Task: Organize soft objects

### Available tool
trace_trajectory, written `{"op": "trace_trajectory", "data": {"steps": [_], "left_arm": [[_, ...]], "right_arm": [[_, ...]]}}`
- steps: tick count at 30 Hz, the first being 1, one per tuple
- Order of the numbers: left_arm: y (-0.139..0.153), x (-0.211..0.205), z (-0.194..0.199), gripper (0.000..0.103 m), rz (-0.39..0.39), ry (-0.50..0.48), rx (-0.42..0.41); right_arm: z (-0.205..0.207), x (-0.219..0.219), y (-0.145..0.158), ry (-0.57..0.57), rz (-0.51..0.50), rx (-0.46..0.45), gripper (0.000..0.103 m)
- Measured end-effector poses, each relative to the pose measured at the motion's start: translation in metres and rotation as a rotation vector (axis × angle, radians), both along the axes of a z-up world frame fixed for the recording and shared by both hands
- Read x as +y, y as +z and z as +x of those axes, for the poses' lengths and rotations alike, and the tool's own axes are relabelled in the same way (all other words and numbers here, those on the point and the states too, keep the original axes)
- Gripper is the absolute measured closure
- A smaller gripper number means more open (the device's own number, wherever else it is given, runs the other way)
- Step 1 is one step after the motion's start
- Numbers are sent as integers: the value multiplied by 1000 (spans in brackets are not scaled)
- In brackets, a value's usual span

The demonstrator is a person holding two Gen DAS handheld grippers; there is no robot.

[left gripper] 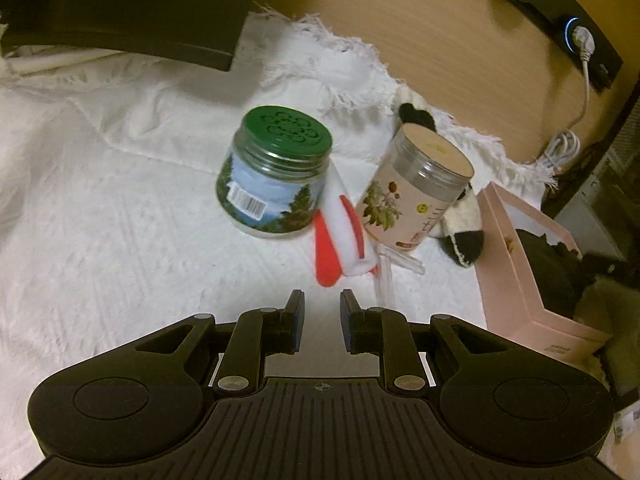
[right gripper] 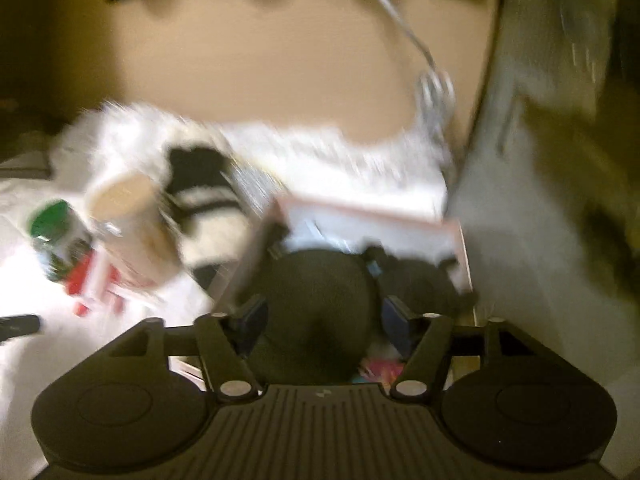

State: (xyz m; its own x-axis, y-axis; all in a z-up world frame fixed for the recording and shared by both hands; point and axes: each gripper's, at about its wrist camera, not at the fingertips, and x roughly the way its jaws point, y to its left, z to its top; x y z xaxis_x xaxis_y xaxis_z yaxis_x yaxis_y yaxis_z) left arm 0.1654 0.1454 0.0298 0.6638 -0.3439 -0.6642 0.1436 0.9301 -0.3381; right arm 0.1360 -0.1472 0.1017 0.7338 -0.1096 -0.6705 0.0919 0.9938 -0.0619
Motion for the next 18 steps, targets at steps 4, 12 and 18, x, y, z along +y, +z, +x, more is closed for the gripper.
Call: {"op": "trace_trajectory", "data": {"steps": [4, 12, 18], "left_arm": [[7, 9, 8, 82, -24, 16, -18], [16, 59, -1, 82, -61, 70, -8], [6, 73, 0, 82, -83, 59, 25]], "right_arm": [[4, 31, 6, 101, 126, -1, 33], [54, 123, -49, 284, 200, 134, 50], [86, 146, -90, 243, 123, 203, 79]]}}
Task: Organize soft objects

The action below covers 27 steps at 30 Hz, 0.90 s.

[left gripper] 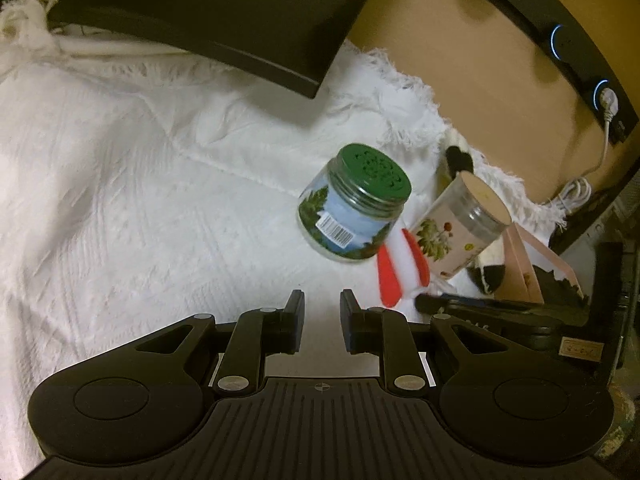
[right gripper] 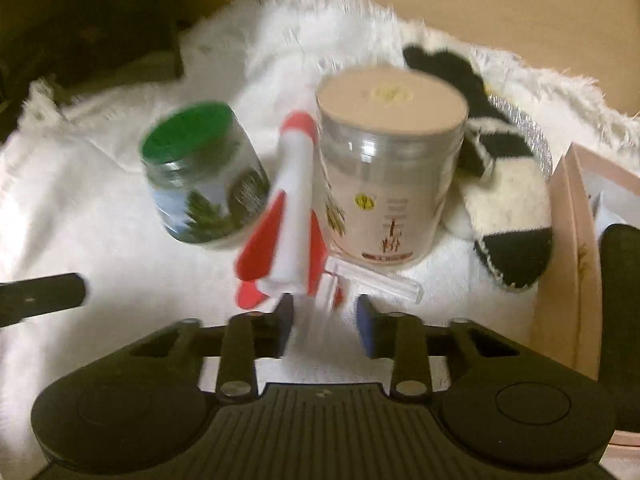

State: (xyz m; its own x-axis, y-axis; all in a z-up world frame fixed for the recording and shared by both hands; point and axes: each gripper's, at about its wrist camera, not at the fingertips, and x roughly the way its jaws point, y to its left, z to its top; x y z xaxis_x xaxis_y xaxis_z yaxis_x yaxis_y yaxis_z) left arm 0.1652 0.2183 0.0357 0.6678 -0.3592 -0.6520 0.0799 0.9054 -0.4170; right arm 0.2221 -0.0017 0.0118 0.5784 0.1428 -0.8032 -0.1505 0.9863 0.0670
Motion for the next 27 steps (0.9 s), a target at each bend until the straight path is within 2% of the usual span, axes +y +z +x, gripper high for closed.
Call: {"op": "trace_trajectory", "data": {"steps": [2, 3, 11, 15, 18, 20, 22, 24, 27], "left_arm": [[-2, -3, 5, 82, -11, -17, -2], [-3, -7, 9, 82, -22, -27, -4], [-7, -55, 44, 82, -37, -98, -79], [-9, -77, 62, 82, -34, -127, -91], [-13, -93, 72, 82, -1, -141, -99], [-17, -98, 77, 82, 21, -130, -93], [-20, -98, 81, 82, 35, -103, -96], [-22, -90, 83, 87, 42, -75, -95], [-21, -81, 84, 87, 54, -70, -99]], "right_arm": [[-5, -2, 3, 6, 6, 7, 90], [-9, -4, 5, 8, 10, 8, 90], [-73, -23, 23, -3, -98, -29, 90], [-92, -33, 17, -31, -101, -16, 91], [-102, -34, 12, -33, -124, -25, 90], [-105, -35, 9, -34, -131, -21, 85], [-108, -36, 6, -33, -135, -21, 62], [-110, -38, 2, -48, -149, -31, 49], [-112, -43, 0, -76, -142, -43, 39]]}}
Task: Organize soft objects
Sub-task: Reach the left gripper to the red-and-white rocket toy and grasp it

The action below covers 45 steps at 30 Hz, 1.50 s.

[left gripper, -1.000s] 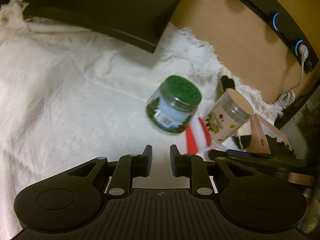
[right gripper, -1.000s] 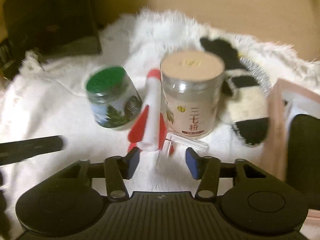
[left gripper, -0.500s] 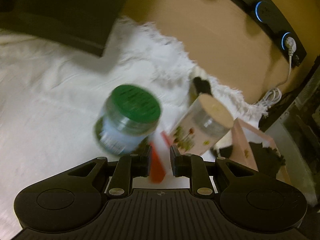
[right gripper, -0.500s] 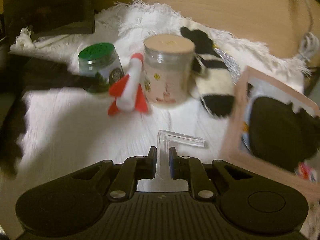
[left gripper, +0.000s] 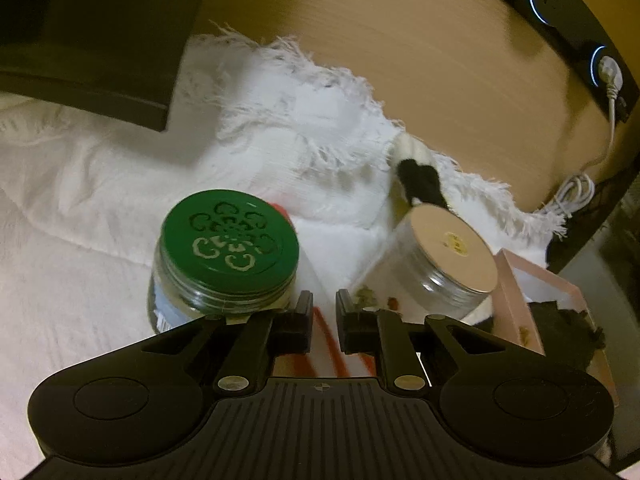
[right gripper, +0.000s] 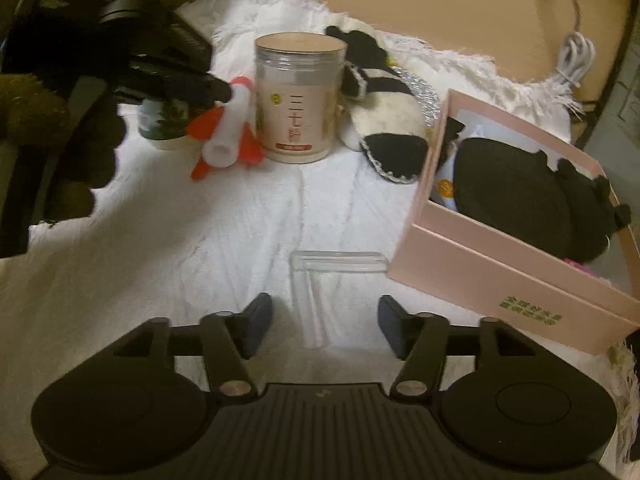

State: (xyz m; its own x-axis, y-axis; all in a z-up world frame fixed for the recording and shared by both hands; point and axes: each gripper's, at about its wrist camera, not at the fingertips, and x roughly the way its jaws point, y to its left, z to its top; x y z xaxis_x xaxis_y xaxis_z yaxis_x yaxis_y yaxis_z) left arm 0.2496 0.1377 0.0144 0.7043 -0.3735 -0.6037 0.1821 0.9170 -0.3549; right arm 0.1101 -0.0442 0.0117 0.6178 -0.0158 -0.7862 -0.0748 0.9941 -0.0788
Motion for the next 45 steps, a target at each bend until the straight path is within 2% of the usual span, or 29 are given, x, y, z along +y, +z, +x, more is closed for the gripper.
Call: {"op": "trace_trajectory", "data": {"steps": [2, 5, 7, 10, 13, 16, 19, 22, 28, 30, 34, 36, 38, 39, 40, 41, 43, 45], "left_arm": [[2, 5, 1, 88, 29, 24, -3], [5, 14, 4, 87, -17, 44, 14], [12, 13, 5, 83, -48, 28, 8], [21, -5, 11, 83, -23, 9, -5], [21, -29, 22, 83, 63, 12, 22], [14, -51, 27, 88, 229, 42, 37], [6, -60, 29, 90, 286, 36, 57], [2, -65, 30, 91, 338, 25, 34], [1, -66, 33, 92, 332, 42, 42], [2, -64, 27, 88, 325, 28, 57], [0, -59, 19, 66, 270, -19, 119], [-2, -57, 17, 65, 252, -20, 127], [-6, -56, 19, 65, 266, -3, 138], [-10, -56, 22, 65, 268, 7, 171], [-16, -55, 25, 60, 251, 12, 214], [-19, -54, 23, 61, 232, 22, 184], [-20, -60, 21, 61, 272, 9, 158], [-20, -70, 18, 61, 345, -15, 131]], "right_arm": [[1, -3, -2, -18, 12, -2, 33], [1, -7, -4, -47, 31, -14, 23], [0, -11, -8, -80, 45, -29, 12], [-5, -19, -15, -130, 86, -69, 3], [-10, -19, -19, -131, 80, -103, 2], [-10, -20, -18, -126, 85, -102, 0], [-10, -22, -18, -117, 92, -104, 0], [-10, -20, -18, -116, 92, -107, 0], [-11, -17, -18, -123, 92, -107, 0], [-10, -17, -18, -124, 92, -107, 0], [-11, -16, -19, -126, 93, -108, 0], [-11, -15, -19, -127, 94, -108, 0], [-11, -16, -19, -126, 95, -108, 0], [-11, -16, -19, -126, 95, -108, 0], [-11, -16, -19, -126, 95, -108, 0], [-11, -16, -19, -127, 95, -108, 0], [-11, -16, -19, -127, 98, -109, 0], [-11, -16, -18, -128, 102, -110, 0]]}}
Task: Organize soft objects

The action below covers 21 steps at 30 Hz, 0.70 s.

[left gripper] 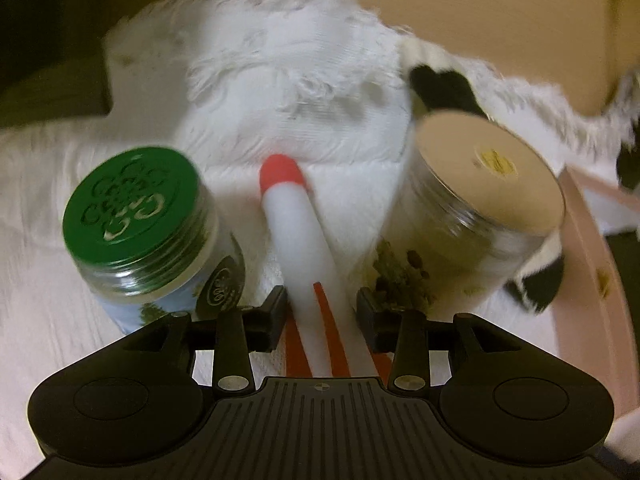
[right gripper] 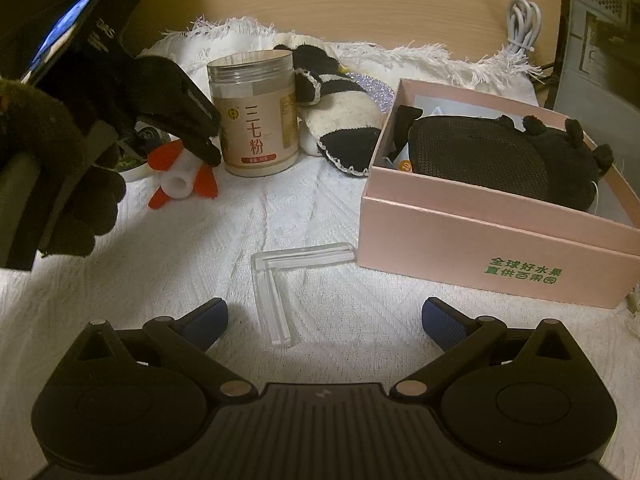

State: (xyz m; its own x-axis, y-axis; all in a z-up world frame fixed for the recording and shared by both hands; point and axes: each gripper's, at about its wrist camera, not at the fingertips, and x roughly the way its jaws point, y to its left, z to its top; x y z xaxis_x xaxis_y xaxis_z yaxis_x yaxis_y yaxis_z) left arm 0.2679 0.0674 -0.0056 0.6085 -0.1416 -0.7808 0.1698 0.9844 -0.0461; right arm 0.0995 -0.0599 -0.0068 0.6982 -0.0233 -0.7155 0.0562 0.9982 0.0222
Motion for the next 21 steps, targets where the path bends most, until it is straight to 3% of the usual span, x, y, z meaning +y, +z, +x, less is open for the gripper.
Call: {"op": "trace_trajectory", "data": {"steps": [4, 10, 21], "left_arm": [[-2, -3, -5, 60, 30, -23, -37], [-1, 21, -20, 63, -123, -33, -25], [4, 55, -78, 64, -85, -85, 32]], "right_arm": [[0, -1, 0, 1, 1, 0, 0], [1, -1, 0, 23, -12, 11, 0], [2, 0, 0, 28, -17, 19, 0]]}}
